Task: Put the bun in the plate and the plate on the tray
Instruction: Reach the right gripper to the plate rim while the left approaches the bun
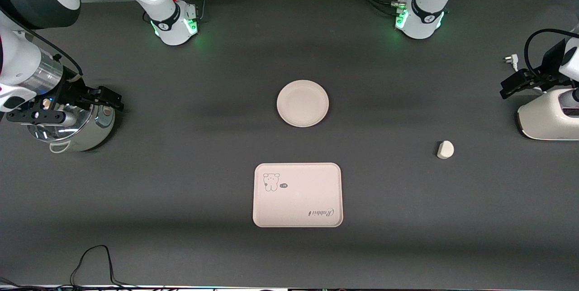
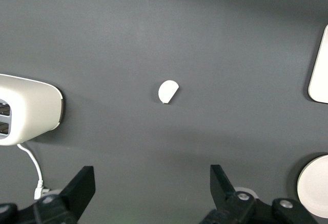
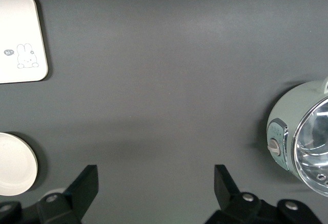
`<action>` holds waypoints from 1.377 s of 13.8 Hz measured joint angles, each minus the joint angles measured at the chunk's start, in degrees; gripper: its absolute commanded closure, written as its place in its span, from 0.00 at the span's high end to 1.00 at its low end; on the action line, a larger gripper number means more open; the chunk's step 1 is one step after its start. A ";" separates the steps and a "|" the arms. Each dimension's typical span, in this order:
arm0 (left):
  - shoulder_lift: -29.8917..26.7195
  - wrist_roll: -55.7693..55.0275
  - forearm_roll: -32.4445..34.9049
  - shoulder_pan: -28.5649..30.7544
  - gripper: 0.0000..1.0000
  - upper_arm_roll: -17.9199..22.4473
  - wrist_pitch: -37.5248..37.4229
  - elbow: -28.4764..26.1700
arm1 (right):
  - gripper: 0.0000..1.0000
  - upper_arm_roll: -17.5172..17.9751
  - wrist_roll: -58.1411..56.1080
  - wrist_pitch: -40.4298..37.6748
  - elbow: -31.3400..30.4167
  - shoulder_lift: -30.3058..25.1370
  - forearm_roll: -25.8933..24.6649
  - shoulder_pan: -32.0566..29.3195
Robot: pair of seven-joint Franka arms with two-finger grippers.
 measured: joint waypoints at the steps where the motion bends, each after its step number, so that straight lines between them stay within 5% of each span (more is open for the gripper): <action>1: 0.00 0.01 0.01 0.00 1.00 0.00 -0.18 0.04 | 1.00 0.00 0.00 0.00 0.00 0.00 0.00 0.00; 7: 0.18 0.00 0.03 -0.01 1.00 0.12 -1.30 1.14 | 1.00 0.43 1.70 0.00 -0.69 0.00 1.03 0.39; 11: 1.42 0.00 0.03 -0.05 1.00 0.19 -1.33 1.86 | 1.00 1.72 6.68 3.03 -1.68 0.60 2.53 6.66; 19: 9.50 0.37 -0.02 -0.26 1.00 -0.01 -1.45 0.43 | 1.00 10.70 9.70 13.04 -4.26 4.98 9.44 7.79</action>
